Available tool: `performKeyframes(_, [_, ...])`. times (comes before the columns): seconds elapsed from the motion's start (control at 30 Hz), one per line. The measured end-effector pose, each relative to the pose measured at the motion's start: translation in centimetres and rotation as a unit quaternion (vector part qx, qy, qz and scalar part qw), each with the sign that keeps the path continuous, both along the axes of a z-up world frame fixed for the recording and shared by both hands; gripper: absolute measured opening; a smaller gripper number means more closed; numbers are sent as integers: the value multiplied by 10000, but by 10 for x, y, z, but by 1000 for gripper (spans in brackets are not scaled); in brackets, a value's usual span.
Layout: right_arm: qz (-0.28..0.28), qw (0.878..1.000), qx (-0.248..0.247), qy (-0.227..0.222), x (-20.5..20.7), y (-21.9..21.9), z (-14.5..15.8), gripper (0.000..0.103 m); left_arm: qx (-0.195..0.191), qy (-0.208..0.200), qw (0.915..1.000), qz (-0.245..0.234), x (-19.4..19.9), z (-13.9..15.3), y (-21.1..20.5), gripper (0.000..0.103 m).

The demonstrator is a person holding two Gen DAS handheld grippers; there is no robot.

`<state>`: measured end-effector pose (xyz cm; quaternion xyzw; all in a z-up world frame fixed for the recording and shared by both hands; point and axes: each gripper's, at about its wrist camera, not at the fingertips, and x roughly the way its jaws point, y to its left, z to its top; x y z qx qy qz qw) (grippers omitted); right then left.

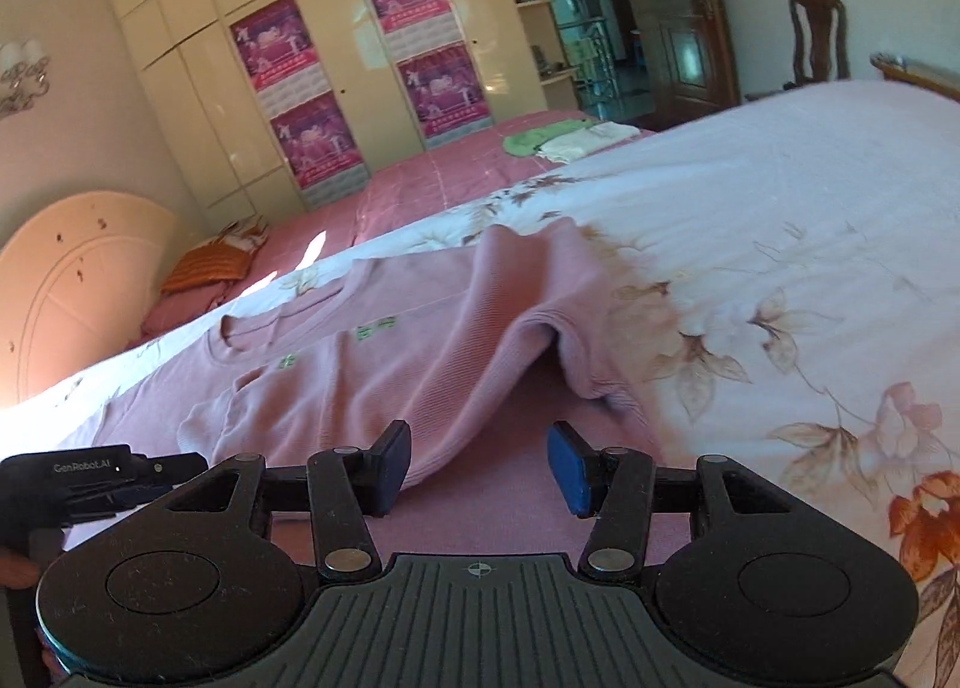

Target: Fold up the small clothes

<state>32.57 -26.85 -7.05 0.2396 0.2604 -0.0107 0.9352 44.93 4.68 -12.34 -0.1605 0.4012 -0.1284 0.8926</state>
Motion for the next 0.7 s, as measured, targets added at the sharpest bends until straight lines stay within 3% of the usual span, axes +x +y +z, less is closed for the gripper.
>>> performKeyframes(0.03, [-105,9997,237,36,-4,-11,-1,51,49,30,10000,4,4,0,-1,10])
performKeyframes(0.1, [-262,9969,730,93,-7,-27,-5,51,13,-53,10000,18,5,4,1,9])
performKeyframes(0.3, [-466,9738,2224,103,-11,-64,-12,51,392,-1103,9929,214,-19,48,23,8])
performKeyframes(0.37, [-398,9656,2566,101,-7,-71,-13,51,656,-950,9929,284,-15,39,29,8])
performKeyframes(0.47, [-444,9552,2919,195,-3,-81,-21,51,570,-535,9965,307,-9,17,38,11])
performKeyframes(0.57, [-535,9497,3077,221,0,-91,-22,51,715,-467,9957,365,-15,9,41,26])
performKeyframes(0.7, [-598,9469,3154,196,1,-102,-22,51,471,-434,9968,475,-12,5,53,35])
